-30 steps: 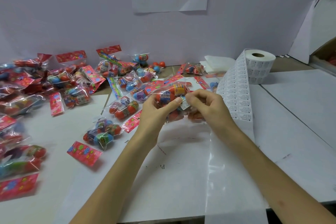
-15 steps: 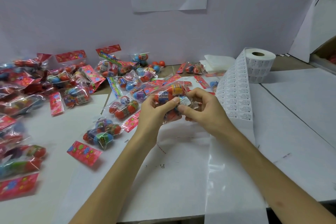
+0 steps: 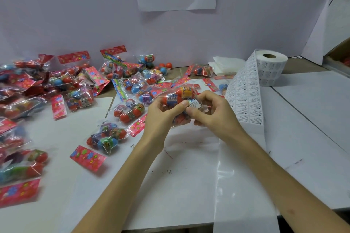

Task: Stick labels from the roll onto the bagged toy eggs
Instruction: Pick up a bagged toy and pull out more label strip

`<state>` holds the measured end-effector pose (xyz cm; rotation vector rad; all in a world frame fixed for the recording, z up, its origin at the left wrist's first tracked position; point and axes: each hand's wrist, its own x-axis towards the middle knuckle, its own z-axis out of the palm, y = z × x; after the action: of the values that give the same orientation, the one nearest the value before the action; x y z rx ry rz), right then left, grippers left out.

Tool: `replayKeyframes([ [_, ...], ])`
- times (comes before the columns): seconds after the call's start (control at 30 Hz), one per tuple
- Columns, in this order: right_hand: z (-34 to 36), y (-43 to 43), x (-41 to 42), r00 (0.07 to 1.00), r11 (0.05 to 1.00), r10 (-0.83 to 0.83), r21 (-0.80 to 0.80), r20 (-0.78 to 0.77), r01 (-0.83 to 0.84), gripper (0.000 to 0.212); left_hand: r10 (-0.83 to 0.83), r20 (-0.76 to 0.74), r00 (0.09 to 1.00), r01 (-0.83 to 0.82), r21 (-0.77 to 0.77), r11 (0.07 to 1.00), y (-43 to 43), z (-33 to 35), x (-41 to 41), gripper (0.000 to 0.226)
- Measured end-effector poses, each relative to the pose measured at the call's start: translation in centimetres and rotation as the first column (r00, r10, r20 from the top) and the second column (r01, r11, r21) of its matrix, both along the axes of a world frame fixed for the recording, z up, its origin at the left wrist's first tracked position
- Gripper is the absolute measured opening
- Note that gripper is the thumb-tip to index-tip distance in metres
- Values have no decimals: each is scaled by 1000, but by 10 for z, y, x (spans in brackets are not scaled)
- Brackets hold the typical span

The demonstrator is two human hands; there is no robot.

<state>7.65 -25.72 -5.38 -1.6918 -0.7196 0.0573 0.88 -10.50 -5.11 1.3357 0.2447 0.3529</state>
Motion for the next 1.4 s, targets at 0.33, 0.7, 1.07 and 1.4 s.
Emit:
replayKeyframes([
  [0.33, 0, 0, 3, 995, 999, 0, 38, -101, 4, 19, 12, -47, 999, -10, 42, 999, -1, 0, 2, 38],
  [0.7, -2, -2, 5, 996, 998, -30, 60, -86, 35, 23, -47, -31, 998, 48, 53, 997, -2, 3, -2, 47],
  [1.07, -1, -1, 4, 996, 999, -39, 29, -85, 41, 20, -38, -42, 998, 37, -23, 999, -1, 3, -2, 27],
  [1.4, -1, 1, 1, 996, 1000, 6, 8, -87, -5, 11, 42, -100, 994, -44, -18, 999, 3, 4, -1, 44],
])
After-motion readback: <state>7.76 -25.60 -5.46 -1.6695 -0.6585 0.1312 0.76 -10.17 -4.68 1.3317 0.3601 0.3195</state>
